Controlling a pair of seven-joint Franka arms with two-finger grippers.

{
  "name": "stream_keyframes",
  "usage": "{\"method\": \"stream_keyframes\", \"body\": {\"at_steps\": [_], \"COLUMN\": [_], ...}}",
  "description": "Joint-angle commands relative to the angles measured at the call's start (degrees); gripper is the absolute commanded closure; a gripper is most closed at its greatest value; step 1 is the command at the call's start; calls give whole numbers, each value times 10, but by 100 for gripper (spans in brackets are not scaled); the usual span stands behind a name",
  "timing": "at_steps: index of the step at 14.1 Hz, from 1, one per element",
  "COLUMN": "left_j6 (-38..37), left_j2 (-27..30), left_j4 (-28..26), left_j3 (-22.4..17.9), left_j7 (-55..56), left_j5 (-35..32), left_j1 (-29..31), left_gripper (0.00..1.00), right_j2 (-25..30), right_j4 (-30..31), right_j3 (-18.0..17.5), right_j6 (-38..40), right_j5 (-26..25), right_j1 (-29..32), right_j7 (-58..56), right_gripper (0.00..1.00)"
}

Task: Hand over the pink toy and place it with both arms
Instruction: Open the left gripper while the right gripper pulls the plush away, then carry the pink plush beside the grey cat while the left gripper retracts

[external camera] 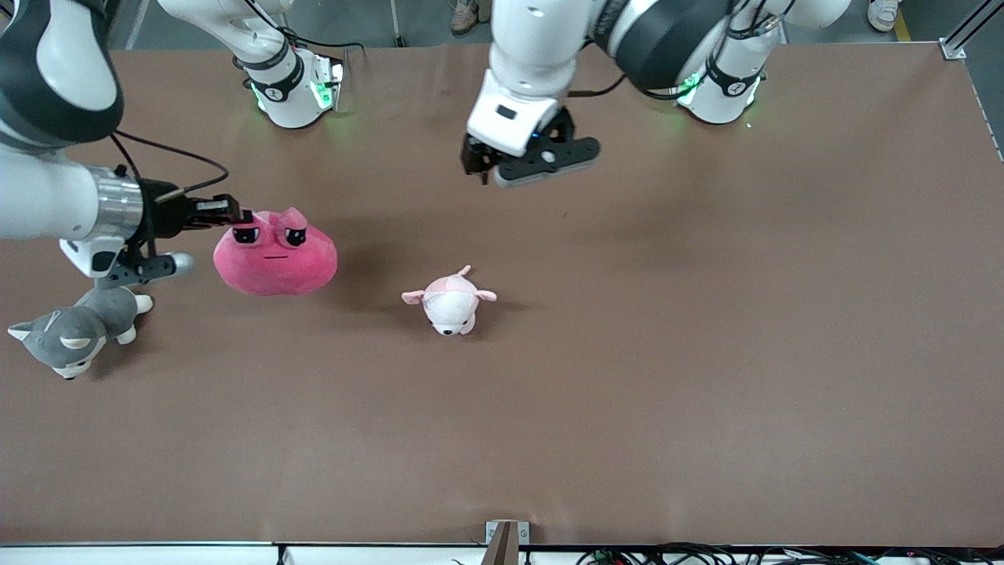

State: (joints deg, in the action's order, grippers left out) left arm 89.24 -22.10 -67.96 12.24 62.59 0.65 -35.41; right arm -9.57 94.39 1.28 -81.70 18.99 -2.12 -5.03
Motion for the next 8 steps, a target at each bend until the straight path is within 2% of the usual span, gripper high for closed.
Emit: {"method": "stream_keyframes", "body": {"at_steps": [1, 4, 8], "left_j6": [-51, -66, -79], "left_j2": [8, 16, 22], "left_j4": [-11, -11, -10], "left_j3": [2, 2, 2], "left_j7": [-39, -61, -133], "left_j5": [-21, -64, -67], "left_j1": [36, 62, 119], "left_gripper": [0, 0, 0], "right_j2": [-20, -51, -91], "right_j4": [0, -3, -8], "right_j3": [-10, -10, -11], "right_j6": [7, 7, -1], "right_j5": [-30, -30, -26], "right_j1": [33, 69, 98], "right_j7": [-39, -111, -157], "right_gripper": [100, 100, 100]}}
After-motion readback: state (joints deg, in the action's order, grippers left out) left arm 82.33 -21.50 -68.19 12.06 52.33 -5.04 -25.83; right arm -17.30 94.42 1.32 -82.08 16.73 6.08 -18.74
